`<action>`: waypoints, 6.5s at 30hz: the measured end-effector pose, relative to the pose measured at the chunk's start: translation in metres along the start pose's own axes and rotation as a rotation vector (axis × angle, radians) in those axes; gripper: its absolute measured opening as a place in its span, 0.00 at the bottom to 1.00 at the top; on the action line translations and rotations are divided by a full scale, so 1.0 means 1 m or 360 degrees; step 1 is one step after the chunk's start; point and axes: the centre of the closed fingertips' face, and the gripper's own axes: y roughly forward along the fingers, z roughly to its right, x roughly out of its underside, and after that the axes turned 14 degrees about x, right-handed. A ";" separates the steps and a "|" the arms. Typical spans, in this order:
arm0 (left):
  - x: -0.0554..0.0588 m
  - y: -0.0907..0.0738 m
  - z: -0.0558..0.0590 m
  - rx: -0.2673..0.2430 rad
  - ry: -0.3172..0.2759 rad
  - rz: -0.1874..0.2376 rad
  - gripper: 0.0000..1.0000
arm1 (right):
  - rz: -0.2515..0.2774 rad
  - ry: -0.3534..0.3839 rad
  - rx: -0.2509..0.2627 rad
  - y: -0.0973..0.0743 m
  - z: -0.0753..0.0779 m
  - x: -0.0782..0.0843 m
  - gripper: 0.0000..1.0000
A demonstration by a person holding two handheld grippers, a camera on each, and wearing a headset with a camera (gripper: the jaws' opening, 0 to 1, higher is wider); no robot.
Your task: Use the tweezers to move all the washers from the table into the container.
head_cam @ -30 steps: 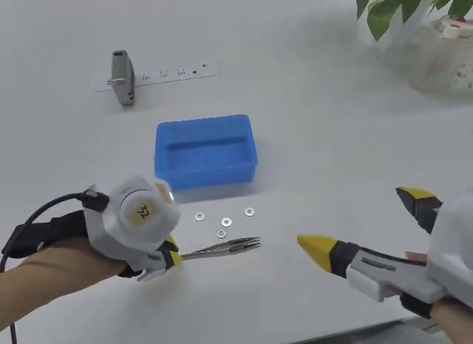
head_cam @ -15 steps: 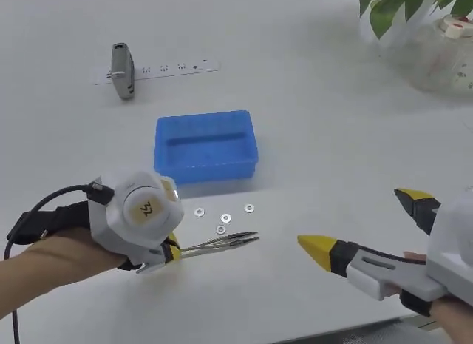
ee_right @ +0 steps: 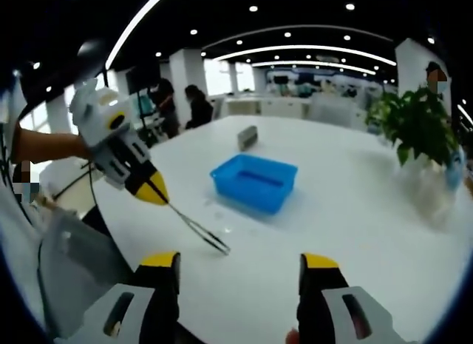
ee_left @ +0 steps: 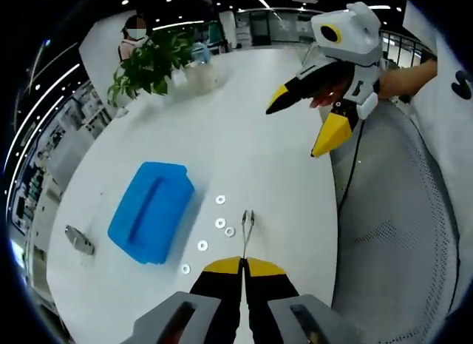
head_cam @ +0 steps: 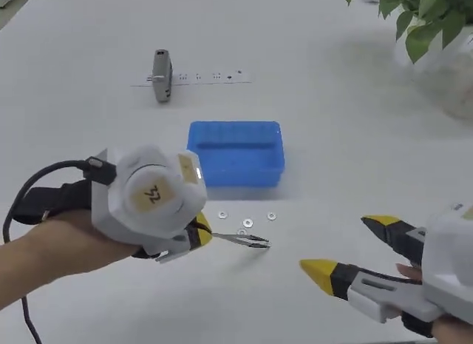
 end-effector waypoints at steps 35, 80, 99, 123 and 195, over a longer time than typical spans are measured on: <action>-0.027 -0.014 0.024 0.0068 0.0189 -0.0043 0.00 | -0.0155 -0.0464 -0.0909 0.060 -0.132 0.010 0.18; -0.011 0.086 0.102 0.0523 0.0545 -0.0211 0.14 | 0.0020 -0.0093 0.0004 0.048 0.005 -0.001 0.25; 0.012 0.114 0.105 0.0677 0.0655 -0.0383 0.02 | 0.0017 -0.0039 0.0028 0.050 0.015 0.000 0.23; -0.031 0.052 0.054 0.0285 0.0328 0.0130 0.00 | -0.0021 -0.0083 -0.0016 0.052 0.006 0.007 0.17; -0.001 -0.013 0.033 0.0095 0.0084 0.0423 0.00 | -0.0046 -0.0889 -0.1053 0.061 -0.159 -0.001 0.04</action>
